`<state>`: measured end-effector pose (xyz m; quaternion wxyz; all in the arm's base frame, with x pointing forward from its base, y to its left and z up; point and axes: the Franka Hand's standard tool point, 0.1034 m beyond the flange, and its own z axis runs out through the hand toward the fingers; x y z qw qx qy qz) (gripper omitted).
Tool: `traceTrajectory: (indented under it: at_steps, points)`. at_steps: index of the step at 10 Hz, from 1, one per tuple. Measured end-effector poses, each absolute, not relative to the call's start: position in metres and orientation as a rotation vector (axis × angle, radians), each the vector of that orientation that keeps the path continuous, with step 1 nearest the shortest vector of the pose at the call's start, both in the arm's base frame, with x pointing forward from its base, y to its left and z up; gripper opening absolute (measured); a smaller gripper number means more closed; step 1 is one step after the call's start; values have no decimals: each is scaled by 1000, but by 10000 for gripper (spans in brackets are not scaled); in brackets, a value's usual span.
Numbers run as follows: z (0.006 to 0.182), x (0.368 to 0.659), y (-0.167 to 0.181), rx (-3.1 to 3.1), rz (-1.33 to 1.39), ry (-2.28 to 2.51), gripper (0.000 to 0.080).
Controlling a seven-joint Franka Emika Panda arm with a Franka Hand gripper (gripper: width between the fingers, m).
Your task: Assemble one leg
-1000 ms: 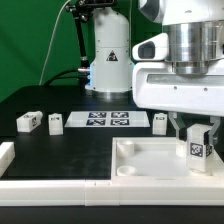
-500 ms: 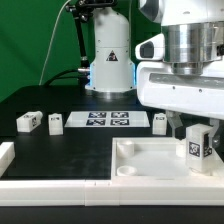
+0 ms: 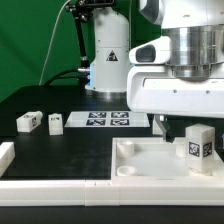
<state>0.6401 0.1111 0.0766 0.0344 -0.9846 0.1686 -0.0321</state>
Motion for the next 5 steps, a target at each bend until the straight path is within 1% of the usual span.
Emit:
traceTrajectory:
  at_steps: [3,5]
  points:
    - [78,639,122,-3070,-111,188,649]
    - [80,639,122,-3081,-118,-87,649]
